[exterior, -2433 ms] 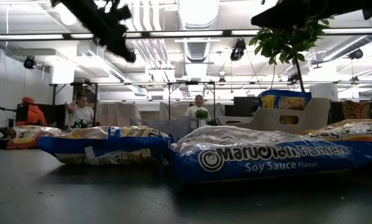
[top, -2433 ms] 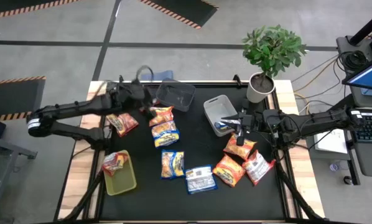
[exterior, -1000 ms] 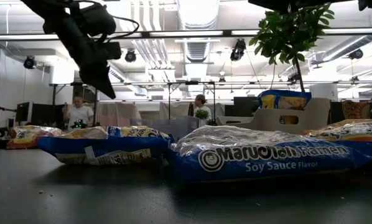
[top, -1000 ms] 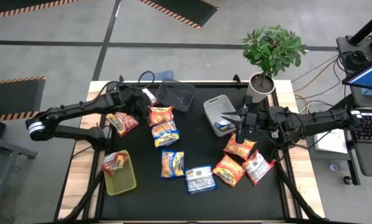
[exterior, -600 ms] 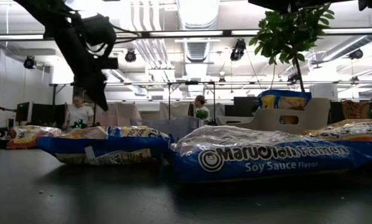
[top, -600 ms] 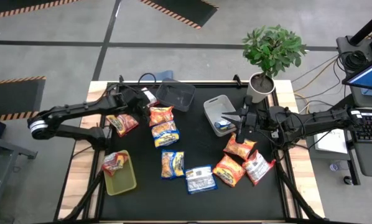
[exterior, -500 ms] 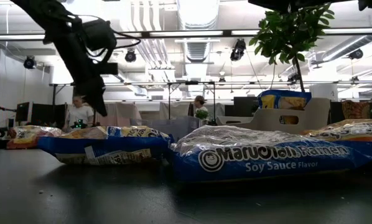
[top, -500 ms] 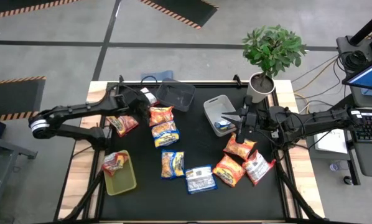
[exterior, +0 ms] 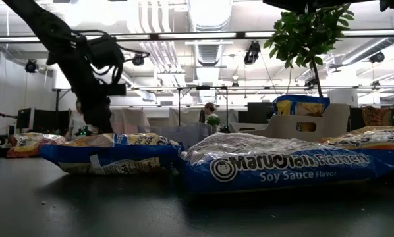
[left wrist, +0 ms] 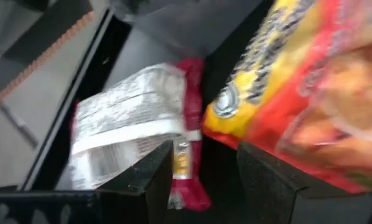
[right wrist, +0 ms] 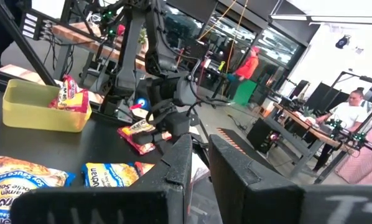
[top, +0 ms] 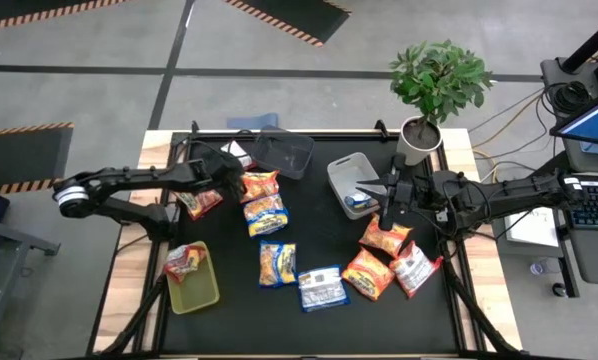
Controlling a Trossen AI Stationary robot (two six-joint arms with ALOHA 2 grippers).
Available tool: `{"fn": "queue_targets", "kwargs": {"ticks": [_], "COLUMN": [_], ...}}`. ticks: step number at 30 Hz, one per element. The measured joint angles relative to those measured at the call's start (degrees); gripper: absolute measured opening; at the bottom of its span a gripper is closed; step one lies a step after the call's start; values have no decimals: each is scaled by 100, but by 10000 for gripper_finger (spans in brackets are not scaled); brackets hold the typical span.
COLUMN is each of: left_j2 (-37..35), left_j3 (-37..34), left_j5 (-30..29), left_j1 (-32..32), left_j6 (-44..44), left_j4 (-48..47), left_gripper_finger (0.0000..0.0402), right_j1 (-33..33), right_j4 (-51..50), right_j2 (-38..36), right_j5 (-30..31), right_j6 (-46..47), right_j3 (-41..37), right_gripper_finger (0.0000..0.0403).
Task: Sort Maruchan noodles
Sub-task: Put the red noodle pack into the yellow bin
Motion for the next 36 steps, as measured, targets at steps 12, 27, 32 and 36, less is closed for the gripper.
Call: {"fn": "queue_targets", "kwargs": {"ticks": [12, 27, 32, 36], "left_j2": [823, 769, 1, -797], "left_j3": [3, 18, 18, 18], "left_j5": [-806, -1221, -1242, -1167], "left_j1": [39, 29, 23, 23], "left_j6": [-170, -910, -1016, -1042], "left_j4": [122, 151, 118, 50], "left_gripper_finger": [149, 8, 1, 0], "right_j1": [-2, 0, -2, -2], "right_j4": [-1, -1, 3, 198], "right_j2": [0, 0, 0, 37], "right_j5": [0, 0, 0, 0], "right_j6": [0, -43, 30, 181], "right_j3": [0, 0, 0, 0], "right_gripper_finger": [43, 43, 43, 43]}}
